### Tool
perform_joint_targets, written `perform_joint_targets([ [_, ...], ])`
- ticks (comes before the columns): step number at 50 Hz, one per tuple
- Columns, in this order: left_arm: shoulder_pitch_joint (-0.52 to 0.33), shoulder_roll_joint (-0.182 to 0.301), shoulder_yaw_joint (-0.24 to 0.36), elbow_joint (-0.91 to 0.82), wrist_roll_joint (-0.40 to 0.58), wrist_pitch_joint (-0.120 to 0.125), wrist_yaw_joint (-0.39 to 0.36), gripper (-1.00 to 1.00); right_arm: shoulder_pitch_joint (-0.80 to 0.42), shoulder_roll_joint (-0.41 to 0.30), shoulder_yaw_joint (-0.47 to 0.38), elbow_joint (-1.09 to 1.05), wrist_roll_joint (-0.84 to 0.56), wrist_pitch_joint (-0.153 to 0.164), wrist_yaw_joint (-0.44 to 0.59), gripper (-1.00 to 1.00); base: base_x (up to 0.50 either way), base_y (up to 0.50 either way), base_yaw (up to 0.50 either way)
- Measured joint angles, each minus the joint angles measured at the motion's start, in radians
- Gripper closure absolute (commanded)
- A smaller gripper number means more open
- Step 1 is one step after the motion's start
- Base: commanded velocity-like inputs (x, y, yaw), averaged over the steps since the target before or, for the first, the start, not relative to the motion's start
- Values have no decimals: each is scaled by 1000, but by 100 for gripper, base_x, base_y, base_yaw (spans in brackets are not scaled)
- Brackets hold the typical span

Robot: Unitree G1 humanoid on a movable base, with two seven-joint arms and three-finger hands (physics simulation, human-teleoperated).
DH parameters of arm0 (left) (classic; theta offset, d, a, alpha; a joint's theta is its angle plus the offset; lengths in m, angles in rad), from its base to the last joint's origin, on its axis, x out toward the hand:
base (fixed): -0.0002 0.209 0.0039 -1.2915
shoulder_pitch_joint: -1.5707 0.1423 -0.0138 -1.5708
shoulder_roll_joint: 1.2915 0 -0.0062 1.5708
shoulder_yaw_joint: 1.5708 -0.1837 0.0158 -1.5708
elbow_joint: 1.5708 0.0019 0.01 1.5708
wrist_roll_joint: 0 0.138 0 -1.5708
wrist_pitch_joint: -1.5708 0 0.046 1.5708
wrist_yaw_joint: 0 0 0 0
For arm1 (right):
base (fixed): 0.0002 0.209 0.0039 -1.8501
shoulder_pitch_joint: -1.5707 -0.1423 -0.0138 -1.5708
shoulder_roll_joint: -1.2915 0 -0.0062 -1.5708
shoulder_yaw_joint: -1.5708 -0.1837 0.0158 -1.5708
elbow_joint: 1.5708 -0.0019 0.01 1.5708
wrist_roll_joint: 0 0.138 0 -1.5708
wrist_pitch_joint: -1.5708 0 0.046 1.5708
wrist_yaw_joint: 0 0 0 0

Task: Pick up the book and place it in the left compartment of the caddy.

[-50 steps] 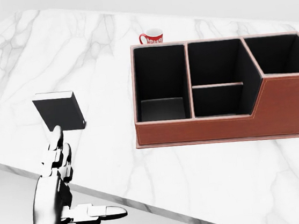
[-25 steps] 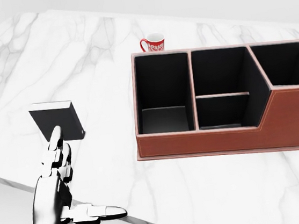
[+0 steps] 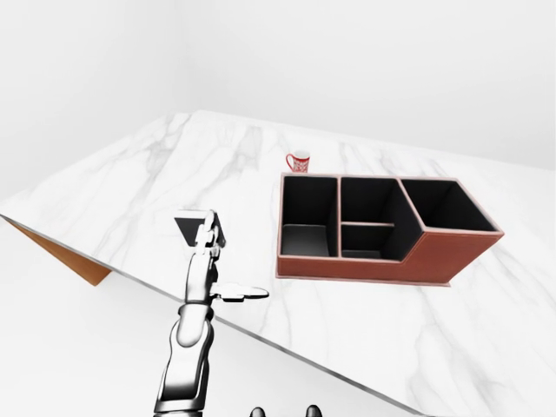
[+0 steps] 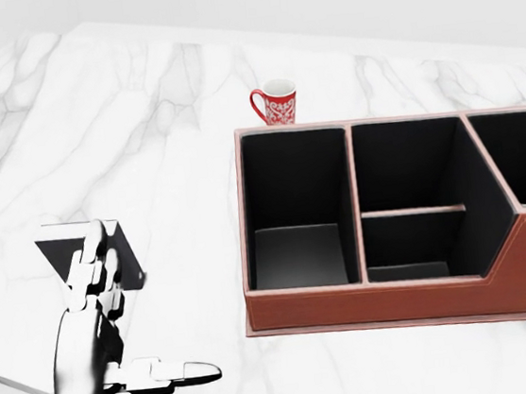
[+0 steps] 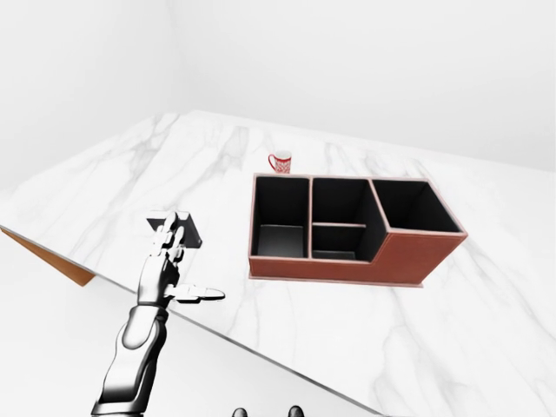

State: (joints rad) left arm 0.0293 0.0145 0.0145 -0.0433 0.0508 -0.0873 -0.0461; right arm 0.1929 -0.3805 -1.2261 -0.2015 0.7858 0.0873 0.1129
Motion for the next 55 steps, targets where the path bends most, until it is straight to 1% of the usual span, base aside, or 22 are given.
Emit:
perform_joint_targets([
  [19,9,-2,6,-39,-3,0,14,-100,0,0,-1,-2,-1,0,0,-100,26,12,0],
  [35,3,0,10,-22,-7,0,22,-100,0,1,2,3,-2,0,4,-100,18,7,0],
  [46,5,0,12,-21,-9,0,24,-100,2,4,-1,-4,1,0,3,-100,7,2,0],
  [55,23,1,15,-103,30,3,52,-100,1,4,0,-3,3,0,3,-100,0,0,0],
])
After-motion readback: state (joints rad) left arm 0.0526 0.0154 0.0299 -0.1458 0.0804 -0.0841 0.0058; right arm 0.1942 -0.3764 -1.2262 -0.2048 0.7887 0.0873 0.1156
